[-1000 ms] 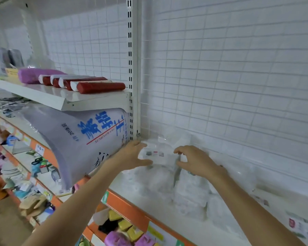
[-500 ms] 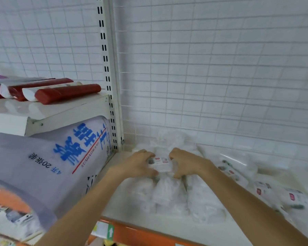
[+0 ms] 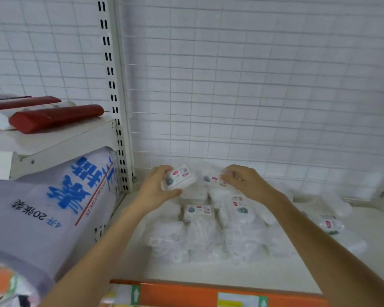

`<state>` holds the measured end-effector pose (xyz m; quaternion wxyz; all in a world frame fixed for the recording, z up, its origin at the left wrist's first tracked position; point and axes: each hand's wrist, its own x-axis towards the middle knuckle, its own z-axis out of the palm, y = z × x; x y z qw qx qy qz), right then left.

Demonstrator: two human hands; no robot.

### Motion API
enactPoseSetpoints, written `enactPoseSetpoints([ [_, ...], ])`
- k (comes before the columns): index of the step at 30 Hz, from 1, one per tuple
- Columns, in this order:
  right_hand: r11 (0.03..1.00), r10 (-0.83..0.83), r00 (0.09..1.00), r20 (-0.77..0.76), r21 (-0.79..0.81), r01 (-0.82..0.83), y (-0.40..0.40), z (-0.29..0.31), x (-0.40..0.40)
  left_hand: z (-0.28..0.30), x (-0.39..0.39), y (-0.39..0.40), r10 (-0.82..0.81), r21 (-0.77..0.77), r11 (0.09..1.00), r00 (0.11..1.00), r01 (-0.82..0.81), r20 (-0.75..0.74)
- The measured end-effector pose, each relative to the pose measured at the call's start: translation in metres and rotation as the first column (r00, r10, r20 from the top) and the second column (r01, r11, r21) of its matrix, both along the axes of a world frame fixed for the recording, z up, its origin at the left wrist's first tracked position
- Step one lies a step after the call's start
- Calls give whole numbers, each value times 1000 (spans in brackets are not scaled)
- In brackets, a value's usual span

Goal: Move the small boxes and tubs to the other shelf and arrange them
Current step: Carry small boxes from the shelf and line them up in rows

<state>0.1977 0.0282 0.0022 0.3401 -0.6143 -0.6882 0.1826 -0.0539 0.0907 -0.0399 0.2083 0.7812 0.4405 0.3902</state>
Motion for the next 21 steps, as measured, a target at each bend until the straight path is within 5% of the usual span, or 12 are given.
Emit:
enactPoseSetpoints([
  [5, 995, -23, 901, -433, -97, -21, -12, 8, 9, 6, -4, -1, -7, 29, 1000, 1000, 7, -22],
  [15, 986, -129, 748, -651, -162, 29, -17, 5, 14, 9, 3, -19, -13, 2, 1000, 997, 14, -80],
  [18, 975, -54, 658, -751, -181, -125, -18, -3, 19, 8, 2, -23, -24, -5, 1000, 997, 24, -76],
  [21, 977, 12, 899, -438, -185, -102, -21, -11, 27, 6, 0, -23, -30, -5, 1000, 997, 30, -72],
])
